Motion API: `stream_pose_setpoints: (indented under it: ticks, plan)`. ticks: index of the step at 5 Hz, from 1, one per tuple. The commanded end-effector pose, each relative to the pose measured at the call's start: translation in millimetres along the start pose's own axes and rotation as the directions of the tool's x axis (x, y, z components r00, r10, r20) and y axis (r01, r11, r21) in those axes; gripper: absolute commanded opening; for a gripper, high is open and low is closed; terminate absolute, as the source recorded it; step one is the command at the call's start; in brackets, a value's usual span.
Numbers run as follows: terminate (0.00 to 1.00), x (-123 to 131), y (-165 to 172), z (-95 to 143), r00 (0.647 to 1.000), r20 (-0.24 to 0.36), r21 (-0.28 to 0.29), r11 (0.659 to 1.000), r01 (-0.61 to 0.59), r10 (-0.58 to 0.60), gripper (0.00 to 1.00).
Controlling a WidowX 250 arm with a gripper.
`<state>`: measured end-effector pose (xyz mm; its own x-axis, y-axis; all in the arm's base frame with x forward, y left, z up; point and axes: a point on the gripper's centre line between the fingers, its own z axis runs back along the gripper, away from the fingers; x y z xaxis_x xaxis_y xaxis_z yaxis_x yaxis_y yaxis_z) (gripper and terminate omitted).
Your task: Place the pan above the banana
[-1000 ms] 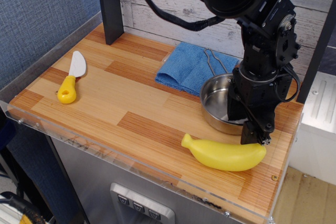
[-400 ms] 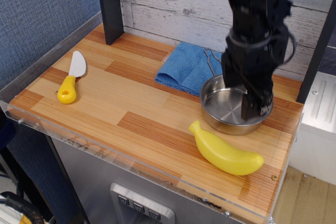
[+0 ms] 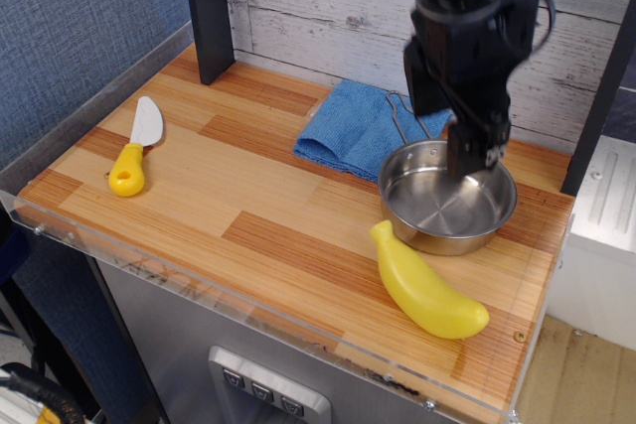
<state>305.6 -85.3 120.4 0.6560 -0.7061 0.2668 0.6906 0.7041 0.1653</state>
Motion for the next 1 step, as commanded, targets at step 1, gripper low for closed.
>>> stream_pose_setpoints:
  ticks: [1]
  plan:
    - [1.0, -17.0, -0.3, 46.8, 0.997, 0.073, 0.055, 0.998, -0.036, 0.032, 1.0]
